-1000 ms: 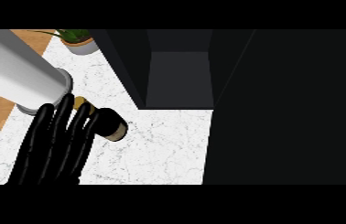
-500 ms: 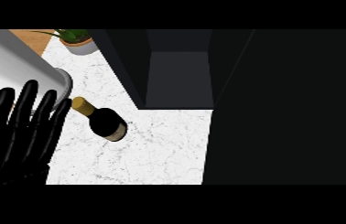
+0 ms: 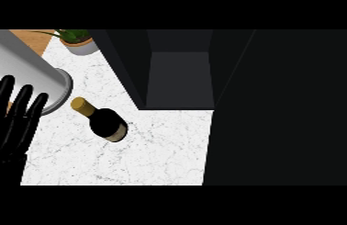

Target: Pick up the wine, place it into the cabinet and close the cabinet

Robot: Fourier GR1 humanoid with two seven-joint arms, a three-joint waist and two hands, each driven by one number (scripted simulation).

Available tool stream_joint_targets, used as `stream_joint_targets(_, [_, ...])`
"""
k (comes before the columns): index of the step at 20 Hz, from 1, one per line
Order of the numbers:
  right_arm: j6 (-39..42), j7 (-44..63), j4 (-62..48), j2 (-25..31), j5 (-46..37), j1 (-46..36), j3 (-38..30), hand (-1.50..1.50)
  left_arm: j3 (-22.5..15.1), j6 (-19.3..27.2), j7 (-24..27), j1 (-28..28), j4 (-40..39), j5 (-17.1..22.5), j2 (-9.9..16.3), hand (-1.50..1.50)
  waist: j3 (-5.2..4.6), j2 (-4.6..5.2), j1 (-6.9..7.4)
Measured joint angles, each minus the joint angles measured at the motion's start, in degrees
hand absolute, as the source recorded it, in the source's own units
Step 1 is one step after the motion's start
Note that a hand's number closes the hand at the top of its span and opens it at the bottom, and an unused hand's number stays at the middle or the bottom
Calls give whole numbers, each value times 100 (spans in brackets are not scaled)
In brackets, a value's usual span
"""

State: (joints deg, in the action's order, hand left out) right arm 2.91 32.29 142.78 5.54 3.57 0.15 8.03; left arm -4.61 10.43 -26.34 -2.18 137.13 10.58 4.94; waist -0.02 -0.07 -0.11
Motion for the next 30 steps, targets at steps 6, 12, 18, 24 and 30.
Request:
stream_joint_targets(6, [-27, 66, 1, -60, -25, -46, 95, -150, 604, -377, 191, -100, -513, 628, 105, -150, -1, 0, -1])
stream_joint_targets(12, [10, 199, 11, -11, -4, -178, -81, -150, 797, -737, 497, -223, -1143, 867, 82, -150, -1, 1, -7])
stream_joint_targets(18, [-32, 369, 19, -37, -11, -313, -24, -150, 915, -1140, 973, -225, -1937, 921, 69, -150, -1, 1, -11])
stream_joint_targets(24, [-74, 479, 21, -66, -30, -377, 43, -150, 1135, -1482, 1497, -286, -2606, 943, 70, -150, -1, 0, -7])
stream_joint_targets(30, [-73, 445, 11, -86, -34, -425, -17, -150, 1316, -1631, 2190, -181, -3363, 714, 38, -150, 1, 2, -16])
